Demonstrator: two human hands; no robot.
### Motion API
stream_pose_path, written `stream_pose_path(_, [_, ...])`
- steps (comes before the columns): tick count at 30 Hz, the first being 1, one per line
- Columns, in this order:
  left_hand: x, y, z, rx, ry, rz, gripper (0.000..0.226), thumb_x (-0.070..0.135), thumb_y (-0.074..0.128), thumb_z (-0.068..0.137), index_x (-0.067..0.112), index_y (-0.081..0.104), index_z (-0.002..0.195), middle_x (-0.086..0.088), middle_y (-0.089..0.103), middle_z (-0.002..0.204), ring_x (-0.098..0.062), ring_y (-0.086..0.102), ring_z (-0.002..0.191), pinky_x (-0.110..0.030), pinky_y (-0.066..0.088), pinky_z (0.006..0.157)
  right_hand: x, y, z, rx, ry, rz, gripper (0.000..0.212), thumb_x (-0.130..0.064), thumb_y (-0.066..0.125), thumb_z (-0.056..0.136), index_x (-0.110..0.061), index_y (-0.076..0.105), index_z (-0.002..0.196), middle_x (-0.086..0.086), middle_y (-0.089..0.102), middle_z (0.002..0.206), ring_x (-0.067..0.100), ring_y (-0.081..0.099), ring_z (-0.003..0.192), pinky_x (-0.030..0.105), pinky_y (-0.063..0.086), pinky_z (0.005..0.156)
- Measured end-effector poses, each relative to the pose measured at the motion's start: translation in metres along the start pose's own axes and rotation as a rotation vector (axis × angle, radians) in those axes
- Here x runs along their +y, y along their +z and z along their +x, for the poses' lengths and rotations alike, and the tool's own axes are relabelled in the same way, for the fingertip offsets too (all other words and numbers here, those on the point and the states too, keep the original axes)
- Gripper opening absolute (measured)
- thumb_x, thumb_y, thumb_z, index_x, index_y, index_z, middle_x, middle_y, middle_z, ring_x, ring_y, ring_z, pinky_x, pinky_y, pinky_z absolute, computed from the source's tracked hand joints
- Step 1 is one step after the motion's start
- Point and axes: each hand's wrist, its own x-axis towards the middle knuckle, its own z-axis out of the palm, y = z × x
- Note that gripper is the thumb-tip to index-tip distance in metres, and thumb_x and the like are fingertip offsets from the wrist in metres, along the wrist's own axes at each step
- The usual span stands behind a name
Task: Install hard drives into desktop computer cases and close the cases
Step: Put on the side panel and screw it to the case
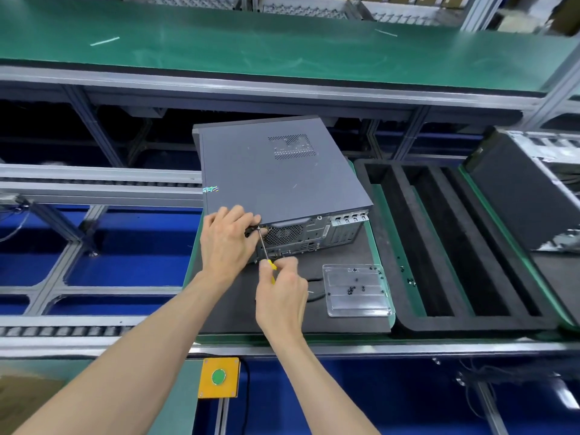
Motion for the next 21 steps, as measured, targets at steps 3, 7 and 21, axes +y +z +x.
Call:
stream_pose_path(3, [0.000,0.001,-0.001,0.004,-0.008,0.001,0.024,0.035,0.086,0.077,0.018,0.073,0.088,0.001,0.059,0.078,-0.026,0.052,0.072,-0.035,0.034,0.076,0.001,-0.004,0.001,0.021,0.032,0.056,0.022,-0.027,0.068,0.091,-0.022,0.047,0.096,0.000,0.065,0.088,0.017,0.060,0.079,0.027,0.038,0.064])
stream_pose_path(7, [0.001,0.001,-0.001,-0.003,-0.008,0.000,0.024,0.034,0.086,0.078,0.017,0.074,0.088,0.000,0.059,0.078,-0.028,0.053,0.072,-0.037,0.036,0.076,0.003,-0.005,0.001,0.031,-0.014,-0.010,0.023,-0.034,0.056,0.100,-0.015,0.054,0.089,0.008,0.068,0.080,0.028,0.060,0.078,0.038,0.031,0.064])
stream_pose_path(21, [0.000,0.002,-0.002,0.022,-0.004,0.006,0.023,0.031,0.087,0.077,0.017,0.073,0.088,0.001,0.057,0.076,-0.026,0.051,0.071,-0.035,0.034,0.076,-0.002,-0.011,0.003,0.025,-0.003,-0.018,0.018,-0.033,0.062,0.097,-0.020,0.050,0.091,0.002,0.065,0.083,0.012,0.051,0.070,0.026,0.029,0.057])
